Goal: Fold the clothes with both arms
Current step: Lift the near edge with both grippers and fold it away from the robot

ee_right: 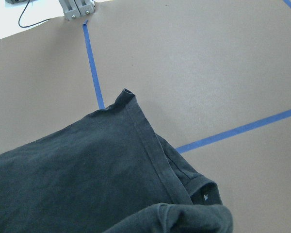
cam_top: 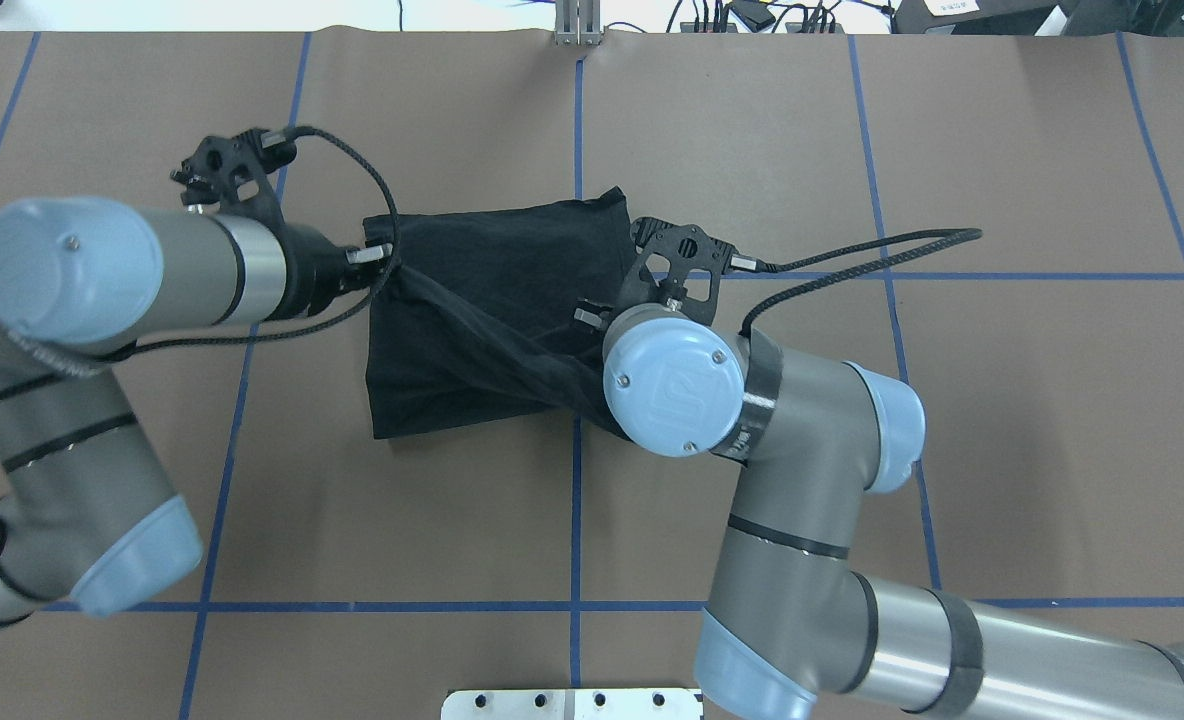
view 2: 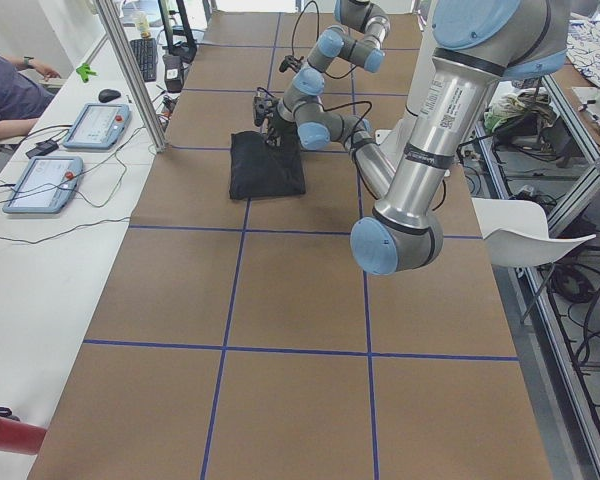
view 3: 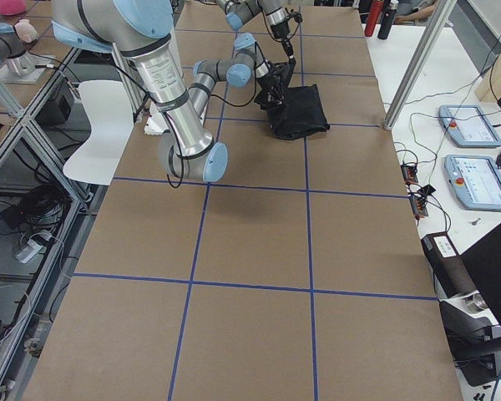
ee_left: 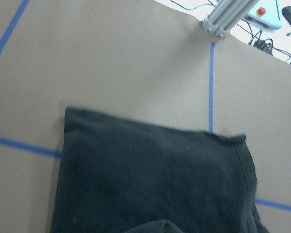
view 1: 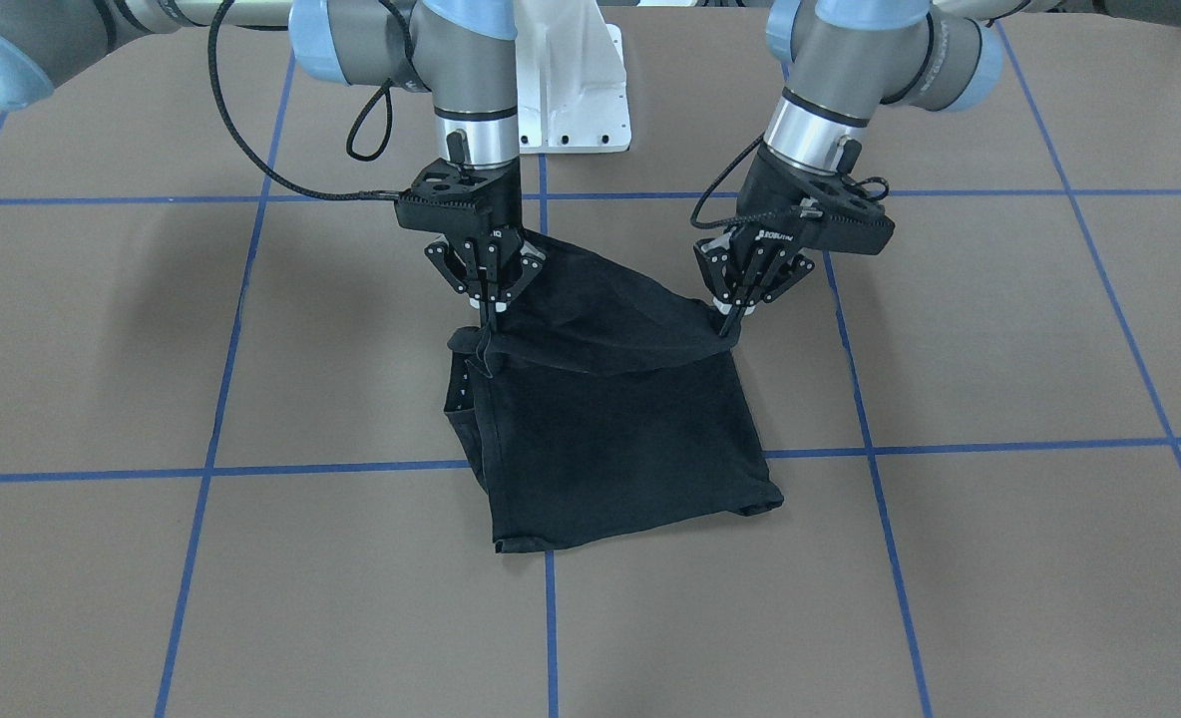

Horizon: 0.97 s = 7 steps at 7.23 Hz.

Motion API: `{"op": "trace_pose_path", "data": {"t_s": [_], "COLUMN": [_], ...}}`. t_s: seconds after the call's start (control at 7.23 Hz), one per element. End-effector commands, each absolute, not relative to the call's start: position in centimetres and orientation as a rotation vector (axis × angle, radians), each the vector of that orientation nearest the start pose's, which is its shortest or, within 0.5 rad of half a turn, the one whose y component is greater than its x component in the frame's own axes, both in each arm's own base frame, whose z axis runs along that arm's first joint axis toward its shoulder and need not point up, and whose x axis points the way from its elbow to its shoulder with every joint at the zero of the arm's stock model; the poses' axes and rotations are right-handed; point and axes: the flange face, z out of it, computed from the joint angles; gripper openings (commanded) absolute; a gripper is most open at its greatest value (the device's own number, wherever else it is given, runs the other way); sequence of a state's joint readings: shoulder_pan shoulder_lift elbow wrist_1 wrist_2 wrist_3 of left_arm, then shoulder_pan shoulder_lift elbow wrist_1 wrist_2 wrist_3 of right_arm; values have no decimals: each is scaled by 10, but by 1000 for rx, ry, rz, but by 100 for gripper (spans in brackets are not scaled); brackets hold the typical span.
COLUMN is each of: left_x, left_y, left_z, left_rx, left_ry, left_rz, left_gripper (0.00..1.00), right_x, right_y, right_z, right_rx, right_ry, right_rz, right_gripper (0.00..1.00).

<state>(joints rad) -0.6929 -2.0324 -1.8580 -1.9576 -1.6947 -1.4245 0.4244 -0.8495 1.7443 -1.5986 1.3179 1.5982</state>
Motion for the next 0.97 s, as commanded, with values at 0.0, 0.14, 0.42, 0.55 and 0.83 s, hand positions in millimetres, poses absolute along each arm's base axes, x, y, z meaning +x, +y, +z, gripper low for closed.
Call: {"op": "trace_pose_path", "data": {"t_s": [0.0,0.14,0.42,0.55,0.83], "left_x": [415,413,425,431,442], "left_y": [-534,-545,-562,-570,-578], "left_z": [237,248,279,298,318], "left_rx": [386,399,395,403,390], "left_ry": [1018,987,957,943,915], "left_rz": [-411,-399,-400,-381,-384], "left_gripper": [0,0,0,0,0], "right_x": [-552,-561,-582,-591,-601], "right_y": [-452,-463,-491,-501,-514], "right_z": [149,159,156,165,174], "right_rx": [417,412,411,413,421], "right_ry": [-778,-746,-697,-698,-701], "right_rz": [554,561,575,582,585], "right_gripper": [0,0,0,0,0]}}
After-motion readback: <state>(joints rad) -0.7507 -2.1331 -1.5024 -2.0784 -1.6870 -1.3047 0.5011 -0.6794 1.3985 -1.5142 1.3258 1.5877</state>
